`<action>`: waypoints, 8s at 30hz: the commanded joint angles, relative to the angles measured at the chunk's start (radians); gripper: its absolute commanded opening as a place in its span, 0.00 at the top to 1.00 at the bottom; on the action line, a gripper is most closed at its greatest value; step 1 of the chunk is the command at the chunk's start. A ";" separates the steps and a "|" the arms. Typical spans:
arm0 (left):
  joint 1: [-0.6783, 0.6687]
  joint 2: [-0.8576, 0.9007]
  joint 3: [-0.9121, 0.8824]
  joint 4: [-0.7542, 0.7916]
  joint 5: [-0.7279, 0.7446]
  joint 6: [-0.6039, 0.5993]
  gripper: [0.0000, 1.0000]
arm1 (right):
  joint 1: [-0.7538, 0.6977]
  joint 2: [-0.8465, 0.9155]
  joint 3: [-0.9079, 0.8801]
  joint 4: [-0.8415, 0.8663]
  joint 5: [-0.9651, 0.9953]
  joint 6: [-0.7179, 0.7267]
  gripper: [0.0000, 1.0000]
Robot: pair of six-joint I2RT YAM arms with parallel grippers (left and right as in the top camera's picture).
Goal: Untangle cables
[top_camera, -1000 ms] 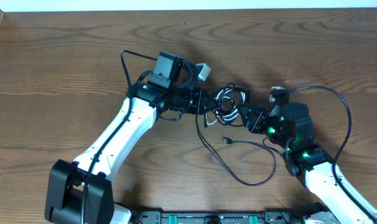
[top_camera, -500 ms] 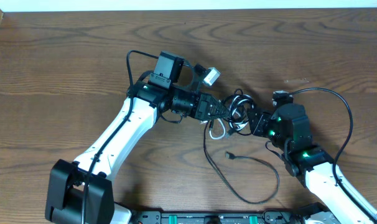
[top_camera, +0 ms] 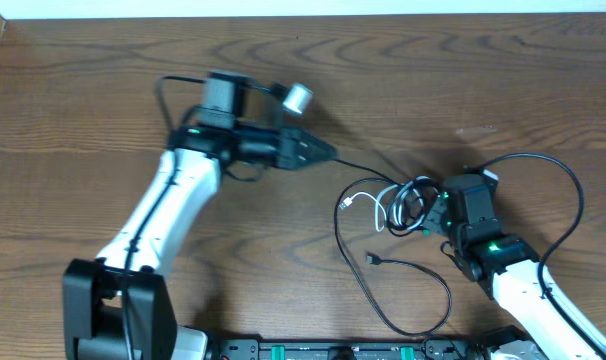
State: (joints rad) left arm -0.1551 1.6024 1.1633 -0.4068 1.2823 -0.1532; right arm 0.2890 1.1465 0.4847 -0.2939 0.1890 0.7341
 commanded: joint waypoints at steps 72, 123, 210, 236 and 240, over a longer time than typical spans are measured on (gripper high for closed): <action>-0.078 -0.033 0.016 -0.221 -0.340 0.153 0.36 | -0.055 0.433 -0.008 1.170 -1.212 0.051 0.99; -0.230 -0.033 0.016 -0.130 -0.317 0.130 0.92 | -0.082 0.433 -0.008 1.529 -1.263 0.710 0.99; 0.093 -0.307 0.017 -0.378 0.120 0.480 0.92 | 0.053 0.434 -0.008 1.183 -0.893 -0.130 0.50; 0.092 -0.342 0.017 -0.378 0.121 0.436 0.92 | 0.217 0.438 -0.007 1.202 -0.755 -0.143 0.50; 0.092 -0.342 0.017 -0.378 0.121 0.436 0.92 | 0.245 0.438 -0.006 1.202 -0.713 -0.150 0.50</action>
State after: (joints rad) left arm -0.0608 1.2716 1.1645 -0.7856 1.3670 0.2852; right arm 0.5106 1.5890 0.4747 0.9054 -0.5819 0.6121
